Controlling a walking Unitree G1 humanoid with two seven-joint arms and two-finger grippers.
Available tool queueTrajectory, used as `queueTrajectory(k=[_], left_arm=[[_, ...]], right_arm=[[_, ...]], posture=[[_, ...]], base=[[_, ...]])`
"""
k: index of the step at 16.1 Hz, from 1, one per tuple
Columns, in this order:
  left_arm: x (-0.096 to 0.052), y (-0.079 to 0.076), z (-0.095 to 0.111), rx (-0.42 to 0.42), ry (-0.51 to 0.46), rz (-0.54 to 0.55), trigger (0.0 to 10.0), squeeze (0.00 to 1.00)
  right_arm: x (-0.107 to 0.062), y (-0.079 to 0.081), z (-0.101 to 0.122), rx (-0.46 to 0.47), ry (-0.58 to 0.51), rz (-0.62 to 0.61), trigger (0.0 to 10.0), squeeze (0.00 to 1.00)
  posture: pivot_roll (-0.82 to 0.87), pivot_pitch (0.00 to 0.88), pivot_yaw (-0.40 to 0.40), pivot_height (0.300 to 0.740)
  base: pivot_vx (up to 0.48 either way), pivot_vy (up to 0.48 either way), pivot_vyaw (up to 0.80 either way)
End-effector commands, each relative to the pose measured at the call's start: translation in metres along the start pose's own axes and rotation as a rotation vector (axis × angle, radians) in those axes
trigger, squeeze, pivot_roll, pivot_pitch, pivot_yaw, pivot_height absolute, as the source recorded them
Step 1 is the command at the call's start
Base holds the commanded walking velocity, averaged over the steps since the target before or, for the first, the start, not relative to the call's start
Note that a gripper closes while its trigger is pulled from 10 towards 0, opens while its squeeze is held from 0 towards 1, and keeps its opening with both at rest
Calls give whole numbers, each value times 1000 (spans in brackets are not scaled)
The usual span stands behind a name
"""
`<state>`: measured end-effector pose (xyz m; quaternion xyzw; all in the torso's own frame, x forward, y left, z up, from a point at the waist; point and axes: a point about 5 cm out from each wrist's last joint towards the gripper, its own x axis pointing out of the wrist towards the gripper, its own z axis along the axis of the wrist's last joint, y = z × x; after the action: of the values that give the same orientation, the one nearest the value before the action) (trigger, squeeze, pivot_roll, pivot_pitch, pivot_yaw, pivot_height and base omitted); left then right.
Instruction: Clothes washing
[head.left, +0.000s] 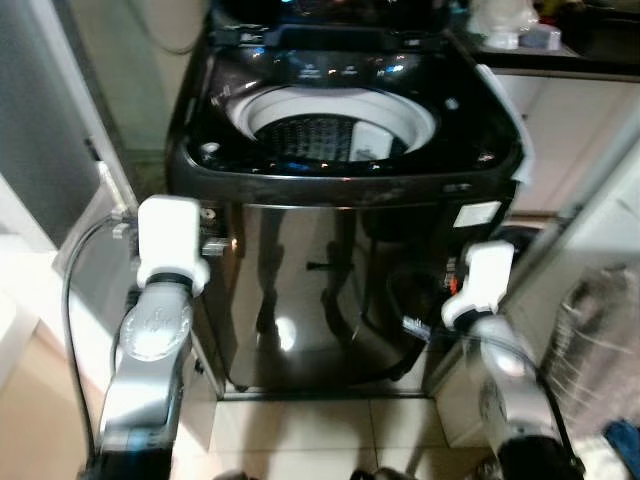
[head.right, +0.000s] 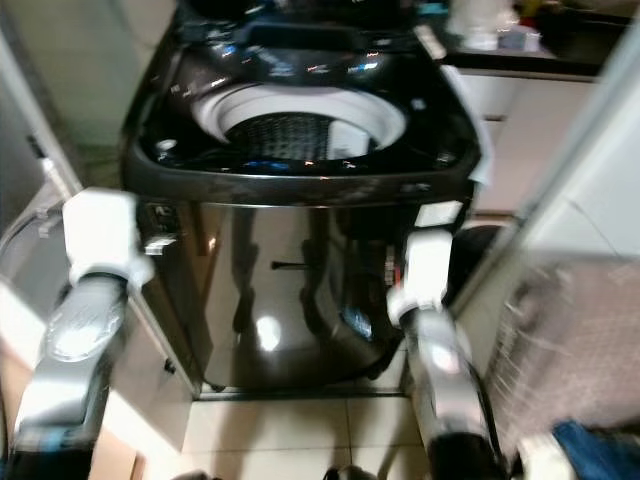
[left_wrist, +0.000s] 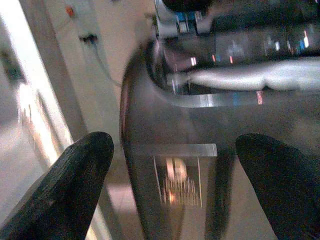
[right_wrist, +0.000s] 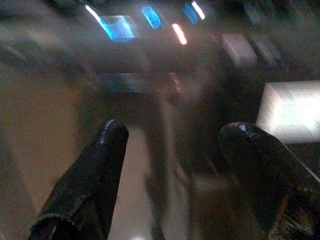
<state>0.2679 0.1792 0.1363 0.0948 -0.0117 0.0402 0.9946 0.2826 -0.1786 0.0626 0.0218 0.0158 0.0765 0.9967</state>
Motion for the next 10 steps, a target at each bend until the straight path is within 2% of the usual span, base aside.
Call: queueTrajectory(k=[1,2,3,6,10], left_arm=[[-4,-10,-4,-6,5,-62,10000,0],[-4,-16,-9,-20,24,-111,10000,0],[5,-28,-11,-18,11,-200,10000,0],[24,-23,-6,-57,-2,-138,10000,0],[27,-30,-1,-64,-45,-132,10000,0]], right_arm=[[-4,-16,-4,26,24,-80,10000,0],[-3,-18,-2,21,29,-100,10000,0],[3,-15,11,45,-10,-120,10000,0],[32,6,33,33,-66,-67,10000,0],[48,19,39,16,-47,-32,10000,0]], posture=[[-35,0,-19,740],[-38,0,-16,740],[-59,0,-10,740],[-92,0,-15,740],[-83,0,-26,740]], base=[[0,0,0],[0,0,0],[0,0,0],[0,0,0],[-332,0,0]])
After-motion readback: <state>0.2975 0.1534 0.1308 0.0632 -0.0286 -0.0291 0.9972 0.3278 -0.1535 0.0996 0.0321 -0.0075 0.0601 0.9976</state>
